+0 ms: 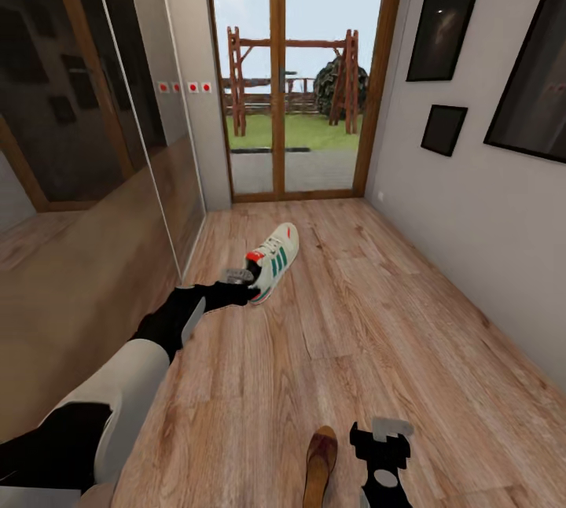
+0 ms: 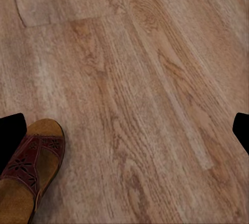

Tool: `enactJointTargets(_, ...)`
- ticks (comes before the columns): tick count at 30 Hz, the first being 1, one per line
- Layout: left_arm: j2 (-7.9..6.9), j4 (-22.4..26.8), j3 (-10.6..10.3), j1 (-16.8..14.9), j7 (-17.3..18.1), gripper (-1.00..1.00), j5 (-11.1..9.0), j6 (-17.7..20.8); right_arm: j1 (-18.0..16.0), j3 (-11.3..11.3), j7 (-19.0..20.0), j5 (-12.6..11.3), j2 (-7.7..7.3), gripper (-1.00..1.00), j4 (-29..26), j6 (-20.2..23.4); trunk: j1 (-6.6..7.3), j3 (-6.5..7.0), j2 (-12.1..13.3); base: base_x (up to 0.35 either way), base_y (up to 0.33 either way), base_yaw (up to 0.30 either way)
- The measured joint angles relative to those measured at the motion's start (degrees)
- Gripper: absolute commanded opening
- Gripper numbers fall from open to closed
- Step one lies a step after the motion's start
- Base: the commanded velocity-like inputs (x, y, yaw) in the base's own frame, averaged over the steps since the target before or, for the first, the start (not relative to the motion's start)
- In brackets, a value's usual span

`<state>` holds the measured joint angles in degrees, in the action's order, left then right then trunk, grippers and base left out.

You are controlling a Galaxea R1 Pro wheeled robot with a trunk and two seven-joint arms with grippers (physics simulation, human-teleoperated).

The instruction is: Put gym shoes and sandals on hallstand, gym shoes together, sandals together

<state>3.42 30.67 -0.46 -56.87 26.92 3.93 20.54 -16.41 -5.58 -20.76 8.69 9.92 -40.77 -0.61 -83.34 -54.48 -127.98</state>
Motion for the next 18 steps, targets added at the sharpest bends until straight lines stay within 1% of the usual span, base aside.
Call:
enactJointTargets(4,-0.34,1.8,-0.3,0.2,0.1,-1.00,0.7,0.4,-0.1,-0.1,-0.1,0.0,0.00,1.00,0.2,0.2,0.00,0.00,0.0,0.000,0.000,0.000)
enactJointTargets(8,-0.50,2.6,-0.4,0.3,0.1,-1.00,1.0,0.5,-0.2,-0.1,-0.1,0.0,0.00,1.00,2.9,0.2,0.00,0.00,0.0,0.023,0.017,0.000)
enactJointTargets(13,-0.53,2.8,-0.4,0.4,0.1,-1.00,1.1,0.6,-0.2,0.0,-0.1,0.0,-0.01,1.00,6.6,0.0,0.02,0.00,0.0,0.147,0.156,0.000)
enactJointTargets(18,-0.54,2.9,-0.4,0.4,0.1,-1.00,1.1,0.5,-0.2,0.0,-0.1,0.0,-0.01,1.00,7.3,-0.1,0.01,0.00,0.0,0.113,0.115,0.000)
